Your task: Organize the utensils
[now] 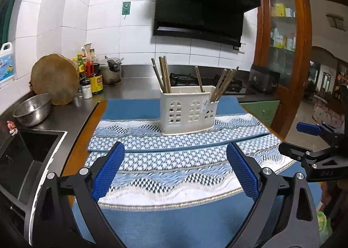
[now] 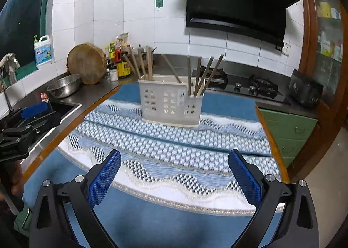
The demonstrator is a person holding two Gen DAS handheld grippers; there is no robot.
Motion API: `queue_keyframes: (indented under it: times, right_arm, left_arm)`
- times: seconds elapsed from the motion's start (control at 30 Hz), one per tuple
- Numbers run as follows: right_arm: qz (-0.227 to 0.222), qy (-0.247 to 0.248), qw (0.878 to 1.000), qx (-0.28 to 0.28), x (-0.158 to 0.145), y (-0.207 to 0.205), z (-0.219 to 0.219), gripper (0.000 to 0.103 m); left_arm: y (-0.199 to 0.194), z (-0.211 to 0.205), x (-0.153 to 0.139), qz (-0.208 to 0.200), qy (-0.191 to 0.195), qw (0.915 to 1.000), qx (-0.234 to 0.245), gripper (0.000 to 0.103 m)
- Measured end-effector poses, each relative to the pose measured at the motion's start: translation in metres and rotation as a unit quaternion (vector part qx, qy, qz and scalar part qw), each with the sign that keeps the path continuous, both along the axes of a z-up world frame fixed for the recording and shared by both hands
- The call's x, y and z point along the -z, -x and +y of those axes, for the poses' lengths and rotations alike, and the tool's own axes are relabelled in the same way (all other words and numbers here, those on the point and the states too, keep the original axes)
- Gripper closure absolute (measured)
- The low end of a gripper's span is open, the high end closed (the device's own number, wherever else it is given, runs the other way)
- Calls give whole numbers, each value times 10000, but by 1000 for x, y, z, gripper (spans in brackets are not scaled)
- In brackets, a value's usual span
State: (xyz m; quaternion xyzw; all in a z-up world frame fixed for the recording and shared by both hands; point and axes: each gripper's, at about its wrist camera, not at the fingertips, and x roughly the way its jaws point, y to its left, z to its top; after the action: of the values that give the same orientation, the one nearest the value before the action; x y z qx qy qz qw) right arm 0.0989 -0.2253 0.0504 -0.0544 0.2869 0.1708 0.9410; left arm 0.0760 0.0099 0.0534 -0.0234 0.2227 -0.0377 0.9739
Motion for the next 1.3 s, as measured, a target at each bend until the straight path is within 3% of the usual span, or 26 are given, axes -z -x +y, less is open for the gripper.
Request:
queue_keyframes:
  times: [0.63, 1.3]
  right_arm:
    - [5, 186, 9994, 308, 29, 59, -3, 7]
    - [178, -95, 9990, 403, 37, 70, -10, 7]
  left_arm:
    - [64, 9, 28, 208, -159, 9990, -373, 5]
    - [74, 2, 37, 232, -292, 9984, -424, 5]
